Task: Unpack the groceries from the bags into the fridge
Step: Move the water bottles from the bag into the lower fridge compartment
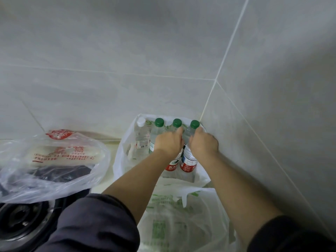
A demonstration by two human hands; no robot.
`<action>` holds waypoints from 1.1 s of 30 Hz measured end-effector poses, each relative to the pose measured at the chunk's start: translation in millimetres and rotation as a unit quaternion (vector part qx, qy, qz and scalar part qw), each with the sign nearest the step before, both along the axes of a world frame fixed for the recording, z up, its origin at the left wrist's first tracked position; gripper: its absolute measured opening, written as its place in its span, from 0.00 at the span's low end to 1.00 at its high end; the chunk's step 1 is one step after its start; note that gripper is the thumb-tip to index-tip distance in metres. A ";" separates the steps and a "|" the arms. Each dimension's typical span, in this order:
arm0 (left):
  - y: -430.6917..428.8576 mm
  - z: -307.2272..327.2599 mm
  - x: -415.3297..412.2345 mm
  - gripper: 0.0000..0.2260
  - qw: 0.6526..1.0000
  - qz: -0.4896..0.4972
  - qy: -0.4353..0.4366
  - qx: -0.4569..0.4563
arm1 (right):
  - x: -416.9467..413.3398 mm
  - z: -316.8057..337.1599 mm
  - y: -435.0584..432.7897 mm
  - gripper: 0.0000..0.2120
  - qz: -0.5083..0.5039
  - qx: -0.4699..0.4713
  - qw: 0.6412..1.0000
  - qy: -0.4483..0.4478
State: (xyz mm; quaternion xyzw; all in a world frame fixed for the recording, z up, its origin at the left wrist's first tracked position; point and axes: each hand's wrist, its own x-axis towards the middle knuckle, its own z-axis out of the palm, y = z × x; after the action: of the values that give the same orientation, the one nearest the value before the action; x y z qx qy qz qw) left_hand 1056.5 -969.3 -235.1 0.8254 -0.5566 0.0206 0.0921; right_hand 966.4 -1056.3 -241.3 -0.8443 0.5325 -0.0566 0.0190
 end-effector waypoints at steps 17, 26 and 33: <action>57.1 52.5 0.7 0.11 0.948 0.149 0.230 -0.161 | 3.7 61.7 37.7 0.14 -0.009 0.109 0.973 -0.202; 192.3 177.6 12.5 0.12 0.909 0.179 0.176 -0.333 | 9.8 196.7 144.4 0.09 0.186 0.051 0.921 -0.340; 313.7 199.3 -1.8 0.10 0.899 0.207 0.119 -0.368 | 1.6 229.6 251.3 0.11 0.297 0.117 0.863 -0.391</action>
State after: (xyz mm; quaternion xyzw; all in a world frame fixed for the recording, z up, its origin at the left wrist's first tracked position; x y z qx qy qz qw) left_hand 1054.8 -655.6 -35.8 0.8258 -0.3106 0.1445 0.4481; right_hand 968.0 -805.1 -11.8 -0.8628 0.2082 -0.3106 0.3403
